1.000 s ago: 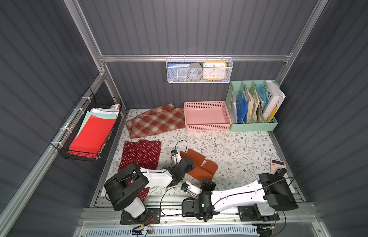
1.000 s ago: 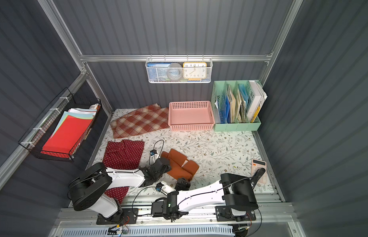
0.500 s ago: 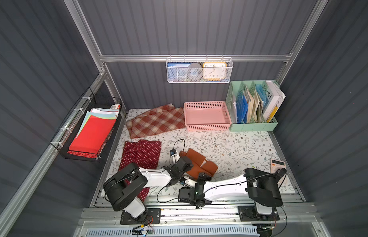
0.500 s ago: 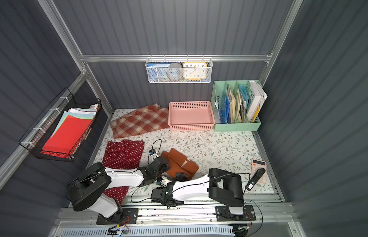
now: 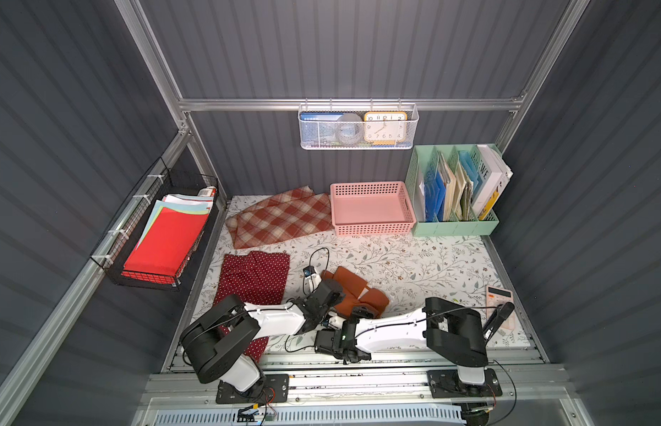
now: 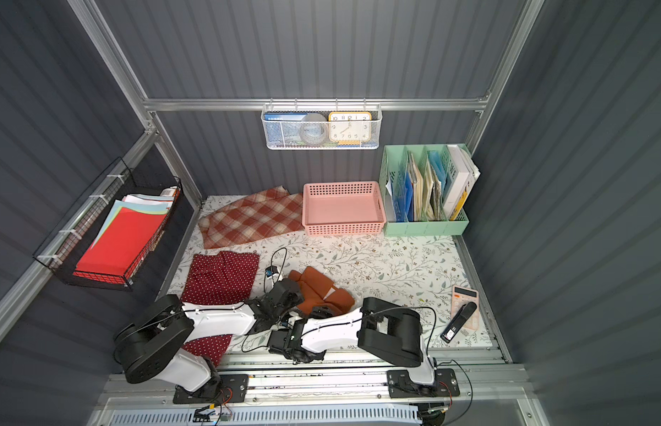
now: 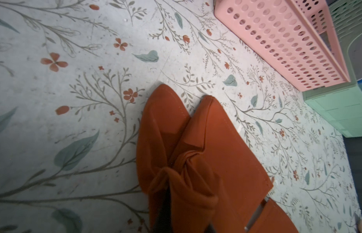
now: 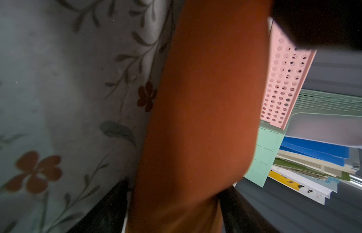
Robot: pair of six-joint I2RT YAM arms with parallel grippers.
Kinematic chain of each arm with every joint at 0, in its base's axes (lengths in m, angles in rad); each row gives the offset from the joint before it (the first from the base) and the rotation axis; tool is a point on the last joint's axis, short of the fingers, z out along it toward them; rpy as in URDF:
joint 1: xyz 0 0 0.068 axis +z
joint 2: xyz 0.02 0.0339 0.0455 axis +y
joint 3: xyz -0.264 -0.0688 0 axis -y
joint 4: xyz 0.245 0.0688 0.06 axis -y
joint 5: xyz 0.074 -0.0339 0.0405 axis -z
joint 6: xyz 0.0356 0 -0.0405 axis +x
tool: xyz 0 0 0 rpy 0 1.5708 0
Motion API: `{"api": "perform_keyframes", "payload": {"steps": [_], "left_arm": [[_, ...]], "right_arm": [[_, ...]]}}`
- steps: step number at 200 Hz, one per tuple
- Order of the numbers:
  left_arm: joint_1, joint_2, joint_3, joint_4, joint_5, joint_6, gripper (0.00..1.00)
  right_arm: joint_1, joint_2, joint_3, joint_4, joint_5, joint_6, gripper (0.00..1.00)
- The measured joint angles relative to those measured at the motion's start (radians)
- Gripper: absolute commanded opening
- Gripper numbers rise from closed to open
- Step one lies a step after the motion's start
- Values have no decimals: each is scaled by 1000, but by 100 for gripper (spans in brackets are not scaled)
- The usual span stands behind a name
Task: Roll up the skirts
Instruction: Roll the skirt at the center of the board.
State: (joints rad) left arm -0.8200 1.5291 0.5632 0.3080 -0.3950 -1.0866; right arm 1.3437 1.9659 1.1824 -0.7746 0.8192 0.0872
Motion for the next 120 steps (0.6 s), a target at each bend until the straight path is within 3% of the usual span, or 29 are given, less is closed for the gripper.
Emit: {"api": "perform_keyframes", "payload": {"steps": [44, 65, 84, 97, 109, 120], "left_arm": [[3, -9, 0, -2, 1, 19, 0], [4, -9, 0, -2, 11, 22, 0], [8, -10, -1, 2, 33, 22, 0], [16, -21, -2, 3, 50, 22, 16], [29, -43, -10, 4, 63, 26, 40], [43, -71, -23, 4, 69, 19, 48]], "right_arm": [[-27, 33, 23, -2, -3, -2, 56], [-37, 36, 23, 10, -25, -3, 37], [-44, 29, 10, 32, -50, -13, 34], [-51, 16, 2, 45, -69, -23, 28], [-64, 3, -2, 54, -101, -33, 24], [-79, -9, -3, 59, -138, -48, 19]]}}
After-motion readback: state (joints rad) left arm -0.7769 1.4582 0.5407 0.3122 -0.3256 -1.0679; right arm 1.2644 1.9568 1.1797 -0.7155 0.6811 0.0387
